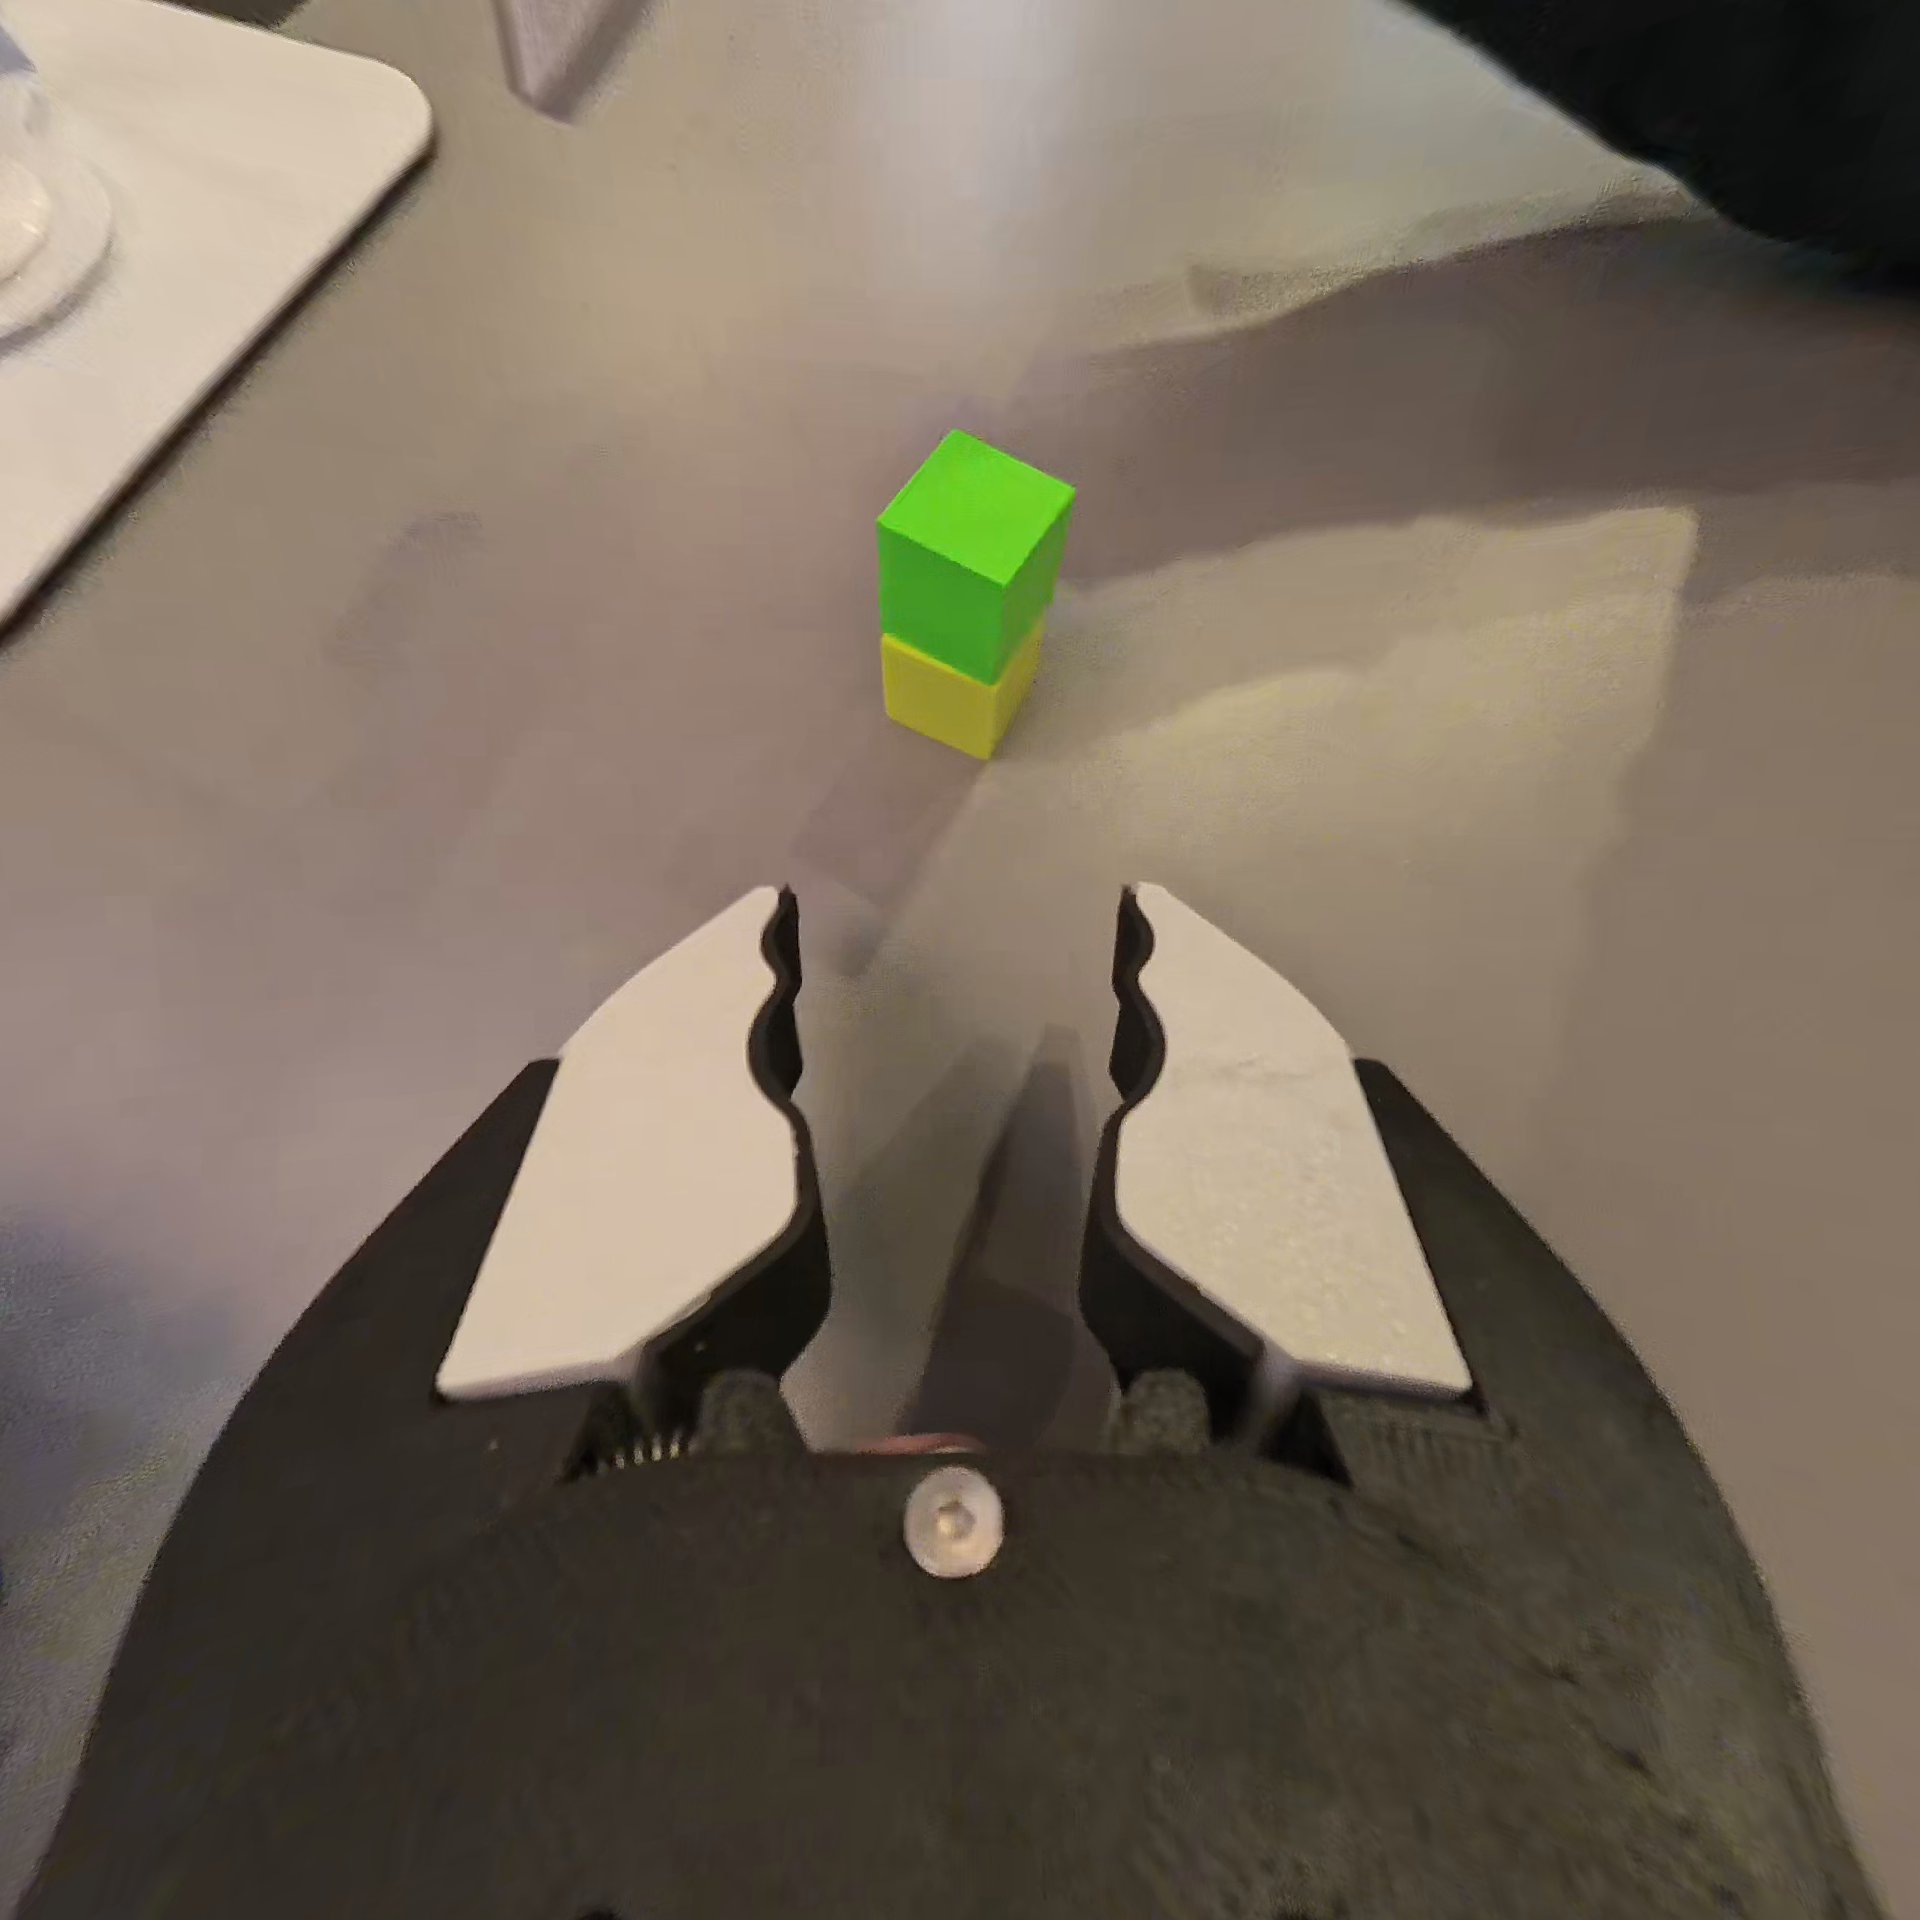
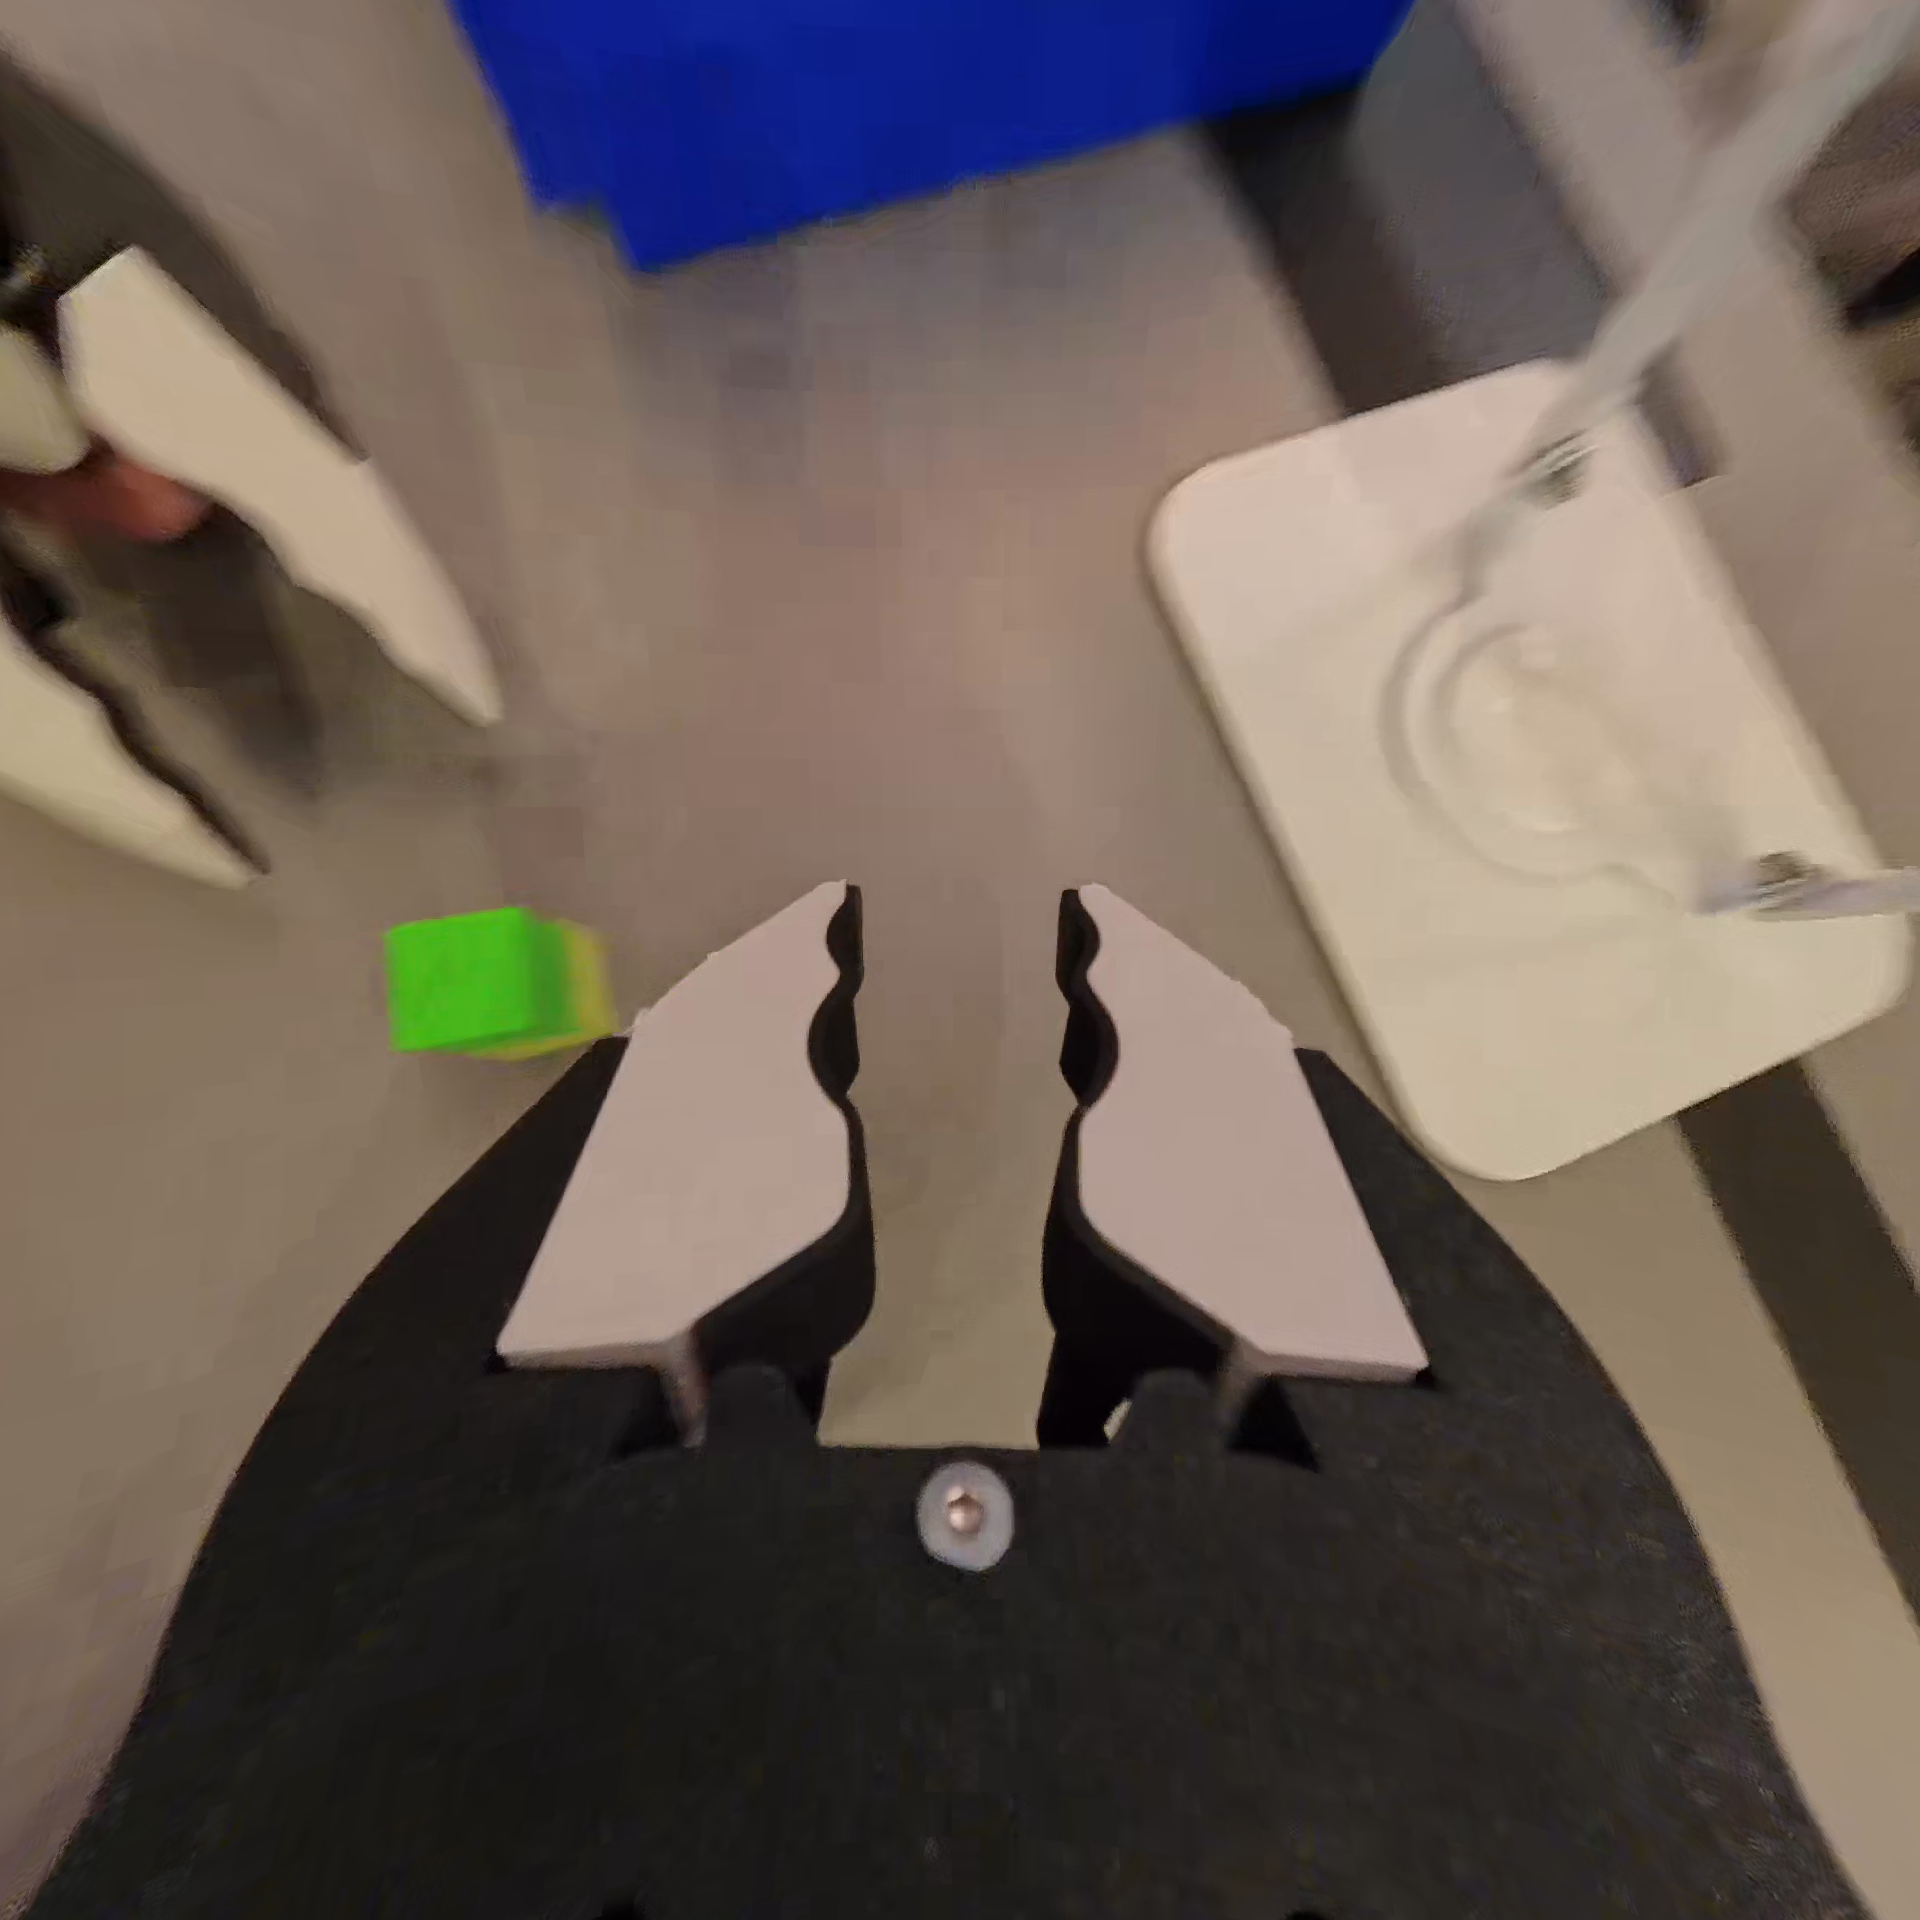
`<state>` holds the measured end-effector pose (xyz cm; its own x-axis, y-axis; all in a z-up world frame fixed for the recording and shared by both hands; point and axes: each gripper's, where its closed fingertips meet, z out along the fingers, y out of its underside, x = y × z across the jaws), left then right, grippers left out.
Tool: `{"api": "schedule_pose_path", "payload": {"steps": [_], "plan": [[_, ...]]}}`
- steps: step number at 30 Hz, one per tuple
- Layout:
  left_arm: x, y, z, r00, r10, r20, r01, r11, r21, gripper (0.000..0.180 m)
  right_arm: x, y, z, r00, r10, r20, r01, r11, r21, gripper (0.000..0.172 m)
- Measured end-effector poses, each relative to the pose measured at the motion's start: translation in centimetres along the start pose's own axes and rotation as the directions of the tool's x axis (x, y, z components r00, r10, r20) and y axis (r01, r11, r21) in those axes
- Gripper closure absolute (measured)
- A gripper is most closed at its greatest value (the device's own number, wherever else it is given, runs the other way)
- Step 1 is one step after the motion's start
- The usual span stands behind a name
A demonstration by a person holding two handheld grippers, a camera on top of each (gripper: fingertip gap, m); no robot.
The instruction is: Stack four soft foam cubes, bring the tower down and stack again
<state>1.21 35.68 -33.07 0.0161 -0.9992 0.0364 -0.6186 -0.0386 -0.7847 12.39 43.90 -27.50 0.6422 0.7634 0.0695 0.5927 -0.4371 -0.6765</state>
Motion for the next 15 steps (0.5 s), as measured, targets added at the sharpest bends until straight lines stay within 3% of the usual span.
{"api": "schedule_pose_path", "payload": {"steps": [3,6,10,12,15], "plan": [[-1.5,-0.4,-2.4,0.972,0.127,0.195,-0.136,0.990,0.033,0.127,3.1,-0.5,-0.1,0.996,0.016,-0.084,0.004,0.971,0.241,0.141],[-3.4,-2.7,-6.8,0.919,0.174,0.353,-0.215,0.973,0.081,0.127,4.5,1.1,0.9,0.989,0.031,-0.146,0.018,0.946,0.323,0.149],[-7.9,-5.7,-13.7,0.833,0.174,0.525,-0.270,0.957,0.111,0.126,4.5,3.9,3.9,0.984,-0.041,-0.172,0.071,0.982,0.174,0.147],[-11.2,-6.0,-16.3,0.800,0.154,0.580,-0.254,0.963,0.094,0.127,4.2,4.2,4.4,0.975,-0.105,-0.195,0.132,0.983,0.131,0.148],[-16.1,-5.2,-18.0,0.802,0.093,0.589,-0.153,0.987,0.052,0.131,3.8,4.4,4.8,0.969,-0.149,-0.198,0.172,0.980,0.100,0.149]]}}
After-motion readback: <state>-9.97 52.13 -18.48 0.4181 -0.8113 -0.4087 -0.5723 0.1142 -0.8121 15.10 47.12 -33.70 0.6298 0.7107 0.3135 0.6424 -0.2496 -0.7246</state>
